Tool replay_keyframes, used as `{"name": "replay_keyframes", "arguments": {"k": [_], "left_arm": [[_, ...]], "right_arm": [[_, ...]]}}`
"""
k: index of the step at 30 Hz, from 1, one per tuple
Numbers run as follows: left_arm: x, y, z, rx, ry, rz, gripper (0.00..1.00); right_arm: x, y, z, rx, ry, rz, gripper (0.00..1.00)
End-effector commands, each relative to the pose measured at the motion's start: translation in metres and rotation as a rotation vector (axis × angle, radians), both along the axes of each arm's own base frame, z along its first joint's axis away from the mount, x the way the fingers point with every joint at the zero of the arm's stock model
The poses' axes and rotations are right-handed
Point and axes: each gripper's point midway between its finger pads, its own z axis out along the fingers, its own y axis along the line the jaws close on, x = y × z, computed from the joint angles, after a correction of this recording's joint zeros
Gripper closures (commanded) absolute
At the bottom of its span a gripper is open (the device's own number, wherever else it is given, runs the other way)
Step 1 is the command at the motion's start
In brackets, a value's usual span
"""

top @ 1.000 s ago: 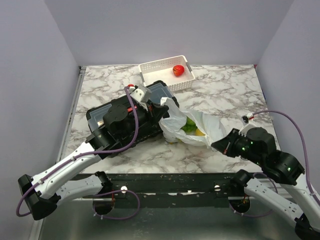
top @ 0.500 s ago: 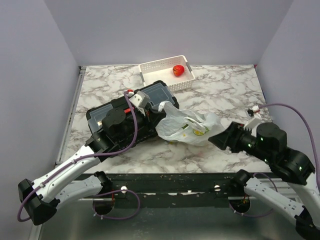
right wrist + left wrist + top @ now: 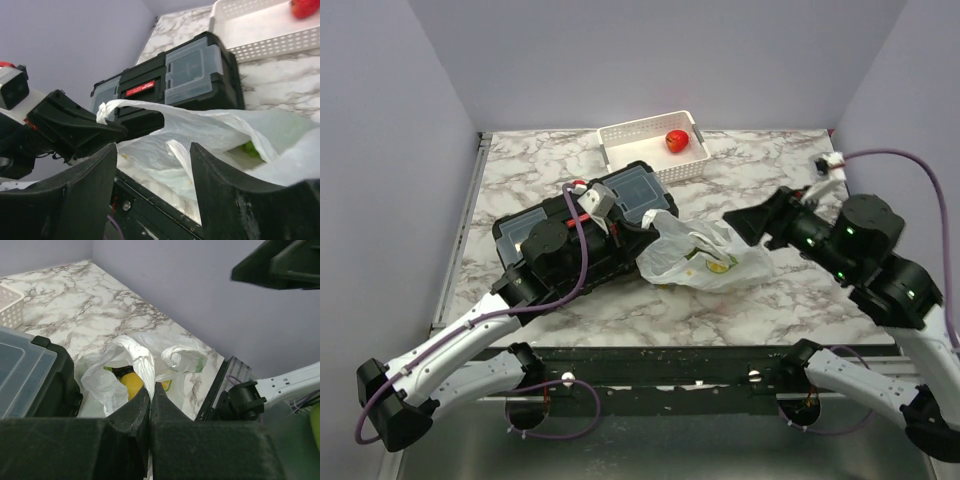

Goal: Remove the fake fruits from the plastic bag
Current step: Adjust the plastic bag at the center of the board.

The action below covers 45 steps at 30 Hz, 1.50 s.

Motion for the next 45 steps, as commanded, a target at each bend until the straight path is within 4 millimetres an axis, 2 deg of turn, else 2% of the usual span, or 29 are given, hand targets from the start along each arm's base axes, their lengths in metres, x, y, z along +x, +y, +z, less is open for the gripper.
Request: {"name": "replay_keyframes", "arguments": {"k": [1,5,8,12,14,18,20,24,27,29,31,34,36,37,40,42,45], "left_arm": [[-0.007,-0.009,0.025,-0.102,0.052,-0.052,1.00],[-0.011,-0.015,0.037,-0.121,0.086,-0.093,1.00],[-0.012,-0.015,0.047,-0.160,0.052,-0.101,1.00],[-0.015,-0.019,0.056,-0.171,0.046,-0.129,1.00],[-0.015,-0.018,0.059,-0.178,0.043,-0.126,1.00],[-0.010,-0.015,0.059,-0.174,0.010,-0.094,1.00],[-0.006,-0.011,0.059,-0.163,0.002,-0.063,1.00],[0.009,0.002,0.052,-0.128,0.009,0.044,1.00],[0.014,0.008,0.051,-0.134,-0.006,0.081,1.00],[0.015,0.012,0.052,-0.137,0.003,0.092,1.00],[0.013,0.013,0.053,-0.128,-0.005,0.086,1.00],[0.007,0.009,0.048,-0.087,-0.045,0.036,1.00],[0.002,0.001,0.034,-0.033,-0.061,-0.025,1.00],[0.001,-0.002,0.025,0.001,-0.050,-0.041,1.00],[-0.004,-0.007,-0.005,0.082,0.003,-0.097,1.00],[-0.008,-0.006,-0.016,0.081,0.013,-0.109,1.00],[-0.018,-0.002,-0.018,0.049,0.016,-0.125,1.00]], "right_arm": [[0.015,0.068,-0.028,-0.029,0.041,0.254,0.42],[0.027,0.088,-0.058,-0.064,0.067,0.310,0.47],[0.045,0.089,-0.098,-0.143,0.151,0.253,0.65],[0.052,0.084,-0.155,-0.151,0.285,0.158,0.76],[0.044,0.072,-0.186,-0.169,0.381,0.103,0.79],[0.022,0.018,-0.259,-0.202,0.565,-0.157,0.79],[0.005,0.003,-0.280,-0.188,0.643,-0.218,0.79],[-0.027,0.000,-0.305,-0.125,0.784,-0.210,0.73],[-0.038,0.000,-0.330,-0.073,0.846,-0.225,0.71],[-0.040,0.003,-0.340,-0.020,0.887,-0.248,0.66],[-0.038,0.013,-0.336,0.010,0.867,-0.197,0.61],[-0.020,0.001,-0.324,-0.068,0.711,-0.213,0.58],[-0.004,-0.012,-0.300,-0.102,0.577,-0.254,0.46],[0.004,-0.009,-0.284,-0.091,0.497,-0.229,0.41],[0.017,0.020,-0.242,-0.002,0.289,-0.070,0.30],[0.017,0.035,-0.229,0.009,0.220,0.022,0.30],[0.018,0.046,-0.221,0.011,0.148,0.096,0.30]]}}
